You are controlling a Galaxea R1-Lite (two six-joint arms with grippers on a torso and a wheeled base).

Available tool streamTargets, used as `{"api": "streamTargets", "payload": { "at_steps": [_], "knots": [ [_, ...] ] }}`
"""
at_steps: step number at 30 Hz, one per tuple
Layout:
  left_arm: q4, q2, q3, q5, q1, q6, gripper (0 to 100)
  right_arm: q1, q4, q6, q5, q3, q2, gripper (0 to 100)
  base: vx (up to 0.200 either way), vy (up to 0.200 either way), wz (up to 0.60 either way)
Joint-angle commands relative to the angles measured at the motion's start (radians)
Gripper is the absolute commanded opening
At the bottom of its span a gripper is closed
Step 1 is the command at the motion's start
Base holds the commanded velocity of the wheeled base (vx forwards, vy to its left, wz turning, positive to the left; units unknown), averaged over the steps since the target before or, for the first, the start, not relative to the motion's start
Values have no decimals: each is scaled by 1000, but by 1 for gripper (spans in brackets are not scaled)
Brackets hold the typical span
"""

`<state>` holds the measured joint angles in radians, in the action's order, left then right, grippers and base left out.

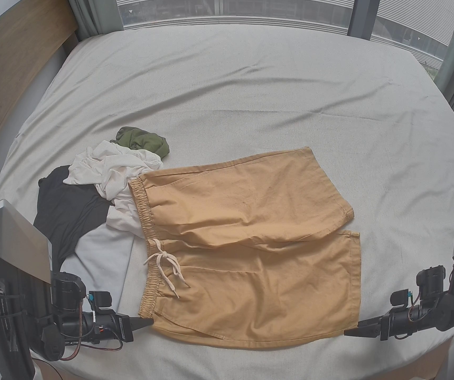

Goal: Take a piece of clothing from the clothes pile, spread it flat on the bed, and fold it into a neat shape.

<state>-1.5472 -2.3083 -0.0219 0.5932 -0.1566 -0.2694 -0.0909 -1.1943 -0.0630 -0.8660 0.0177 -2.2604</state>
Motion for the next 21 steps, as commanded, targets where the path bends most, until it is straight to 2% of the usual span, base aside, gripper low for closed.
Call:
{"api": "streamTargets", "payload": {
  "at_steps": [1, 6, 9, 15, 16, 21],
  "knots": [
    [-1, 1, -1, 0, 0, -1, 0, 8, -7, 0, 4, -18, -41, 100, 0, 0, 0],
    [-1, 4, -1, 0, 0, -1, 0, 31, -22, 6, 8, -18, -45, 100, 0, 0, 0],
    [-1, 4, -1, 0, -1, -1, 0, 45, -79, 9, 31, -18, -83, 100, 0, 0, 0],
    [-1, 4, 0, 0, -3, -1, 0, 57, -156, 29, 35, -18, -136, 100, 0, 0, 0],
    [-1, 4, -1, 0, -3, -1, 0, 57, -154, 31, 35, -18, -136, 0, 0, 0, 0],
    [-1, 4, -1, 2, -4, -1, 0, 48, -145, 40, 33, -18, -122, 0, 0, 0, 0]
  ]
}}
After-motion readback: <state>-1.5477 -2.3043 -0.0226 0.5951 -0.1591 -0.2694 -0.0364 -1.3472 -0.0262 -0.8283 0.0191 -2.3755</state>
